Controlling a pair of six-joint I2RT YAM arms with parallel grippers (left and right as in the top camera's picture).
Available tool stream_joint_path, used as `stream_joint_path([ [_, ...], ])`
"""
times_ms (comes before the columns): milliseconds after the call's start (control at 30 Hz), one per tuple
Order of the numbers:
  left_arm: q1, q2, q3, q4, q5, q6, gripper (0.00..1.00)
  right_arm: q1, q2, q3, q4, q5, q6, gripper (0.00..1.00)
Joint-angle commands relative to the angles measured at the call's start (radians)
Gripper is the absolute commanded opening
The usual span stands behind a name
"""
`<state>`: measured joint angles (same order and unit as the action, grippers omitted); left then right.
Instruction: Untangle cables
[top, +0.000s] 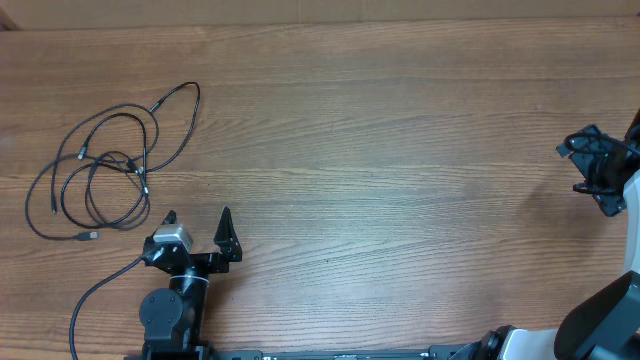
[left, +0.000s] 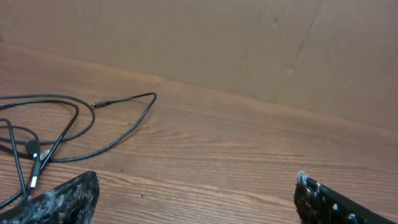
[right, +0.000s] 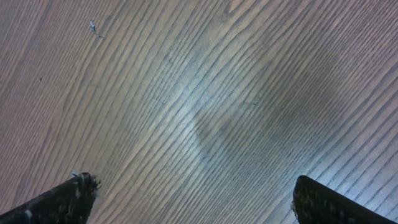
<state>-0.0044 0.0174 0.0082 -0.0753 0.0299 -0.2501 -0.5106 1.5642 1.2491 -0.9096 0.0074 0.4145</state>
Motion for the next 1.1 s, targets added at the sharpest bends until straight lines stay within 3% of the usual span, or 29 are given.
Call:
stream_joint_path([
  [0, 0.004, -0.014, -0.003, -0.003, 0.013, 0.026, 0.99, -0.001, -0.018, -0.002, 0.005, 0.006, 0.000, 1.00],
  [167, 0.004, -0.012, -0.003, 0.000, 0.013, -0.120, 1.00, -0.001, -0.018, -0.002, 0.005, 0.006, 0.000, 1.00],
  [1067, 0.004, -0.013, -0.003, -0.001, 0.008, -0.120, 0.99, -0.001, -0.018, -0.002, 0.005, 0.006, 0.000, 1.00],
])
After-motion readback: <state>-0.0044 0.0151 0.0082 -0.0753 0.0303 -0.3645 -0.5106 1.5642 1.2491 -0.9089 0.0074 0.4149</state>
